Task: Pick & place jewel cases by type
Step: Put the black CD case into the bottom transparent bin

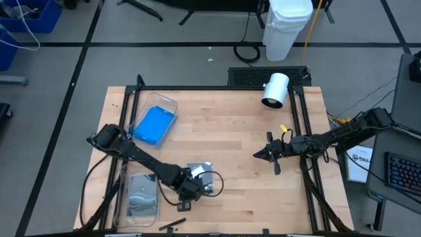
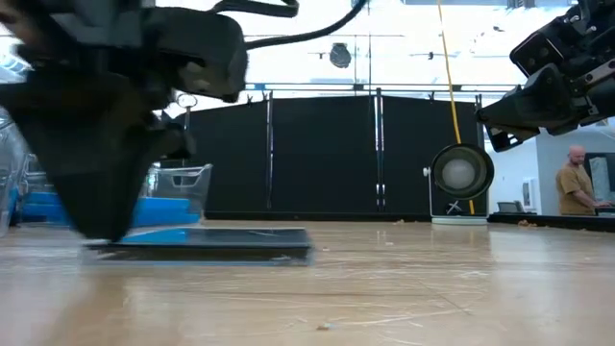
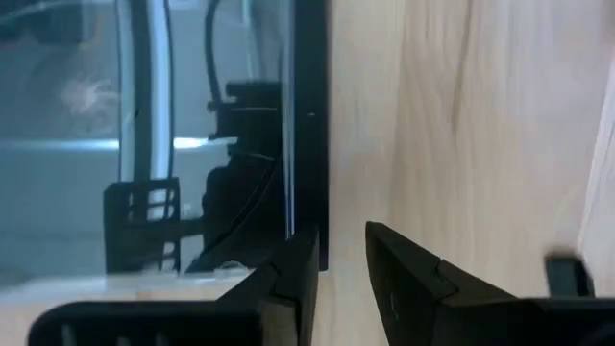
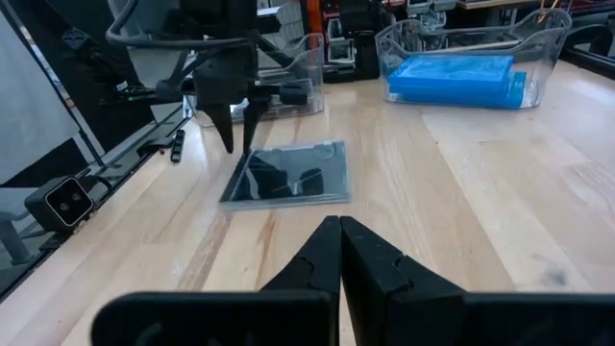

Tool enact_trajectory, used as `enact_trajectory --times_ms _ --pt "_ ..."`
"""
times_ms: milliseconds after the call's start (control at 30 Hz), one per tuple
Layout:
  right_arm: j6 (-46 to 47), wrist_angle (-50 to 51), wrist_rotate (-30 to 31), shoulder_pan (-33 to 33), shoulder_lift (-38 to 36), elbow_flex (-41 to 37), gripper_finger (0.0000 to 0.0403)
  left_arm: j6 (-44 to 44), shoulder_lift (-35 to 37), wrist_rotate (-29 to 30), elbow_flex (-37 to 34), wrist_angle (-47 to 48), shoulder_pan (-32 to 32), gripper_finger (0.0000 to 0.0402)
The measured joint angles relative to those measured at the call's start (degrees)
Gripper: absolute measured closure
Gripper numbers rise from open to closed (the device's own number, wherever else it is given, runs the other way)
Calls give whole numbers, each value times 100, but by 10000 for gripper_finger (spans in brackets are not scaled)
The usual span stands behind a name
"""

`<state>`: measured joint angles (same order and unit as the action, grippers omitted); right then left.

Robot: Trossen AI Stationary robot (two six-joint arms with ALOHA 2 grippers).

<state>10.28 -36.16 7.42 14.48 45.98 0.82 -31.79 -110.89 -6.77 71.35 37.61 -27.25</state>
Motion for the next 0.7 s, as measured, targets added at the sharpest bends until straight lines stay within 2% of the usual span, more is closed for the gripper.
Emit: enact_trajectory --times_ms 100,233,367,533,700 --pt "0 0 0 0 0 0 403 -179 17 -30 -6 144 -141 305" --pt "-4 0 0 0 2 0 403 -113 186 -67 -60 -124 -345 305" --pt "-39 -1 0 0 2 -1 403 -41 594 254 -29 -402 -495 305" --pt "-42 42 0 0 2 0 403 -581 946 915 -44 120 -601 305" --pt "20 66 -2 0 2 -1 403 -1308 984 1158 -45 1120 -649 305"
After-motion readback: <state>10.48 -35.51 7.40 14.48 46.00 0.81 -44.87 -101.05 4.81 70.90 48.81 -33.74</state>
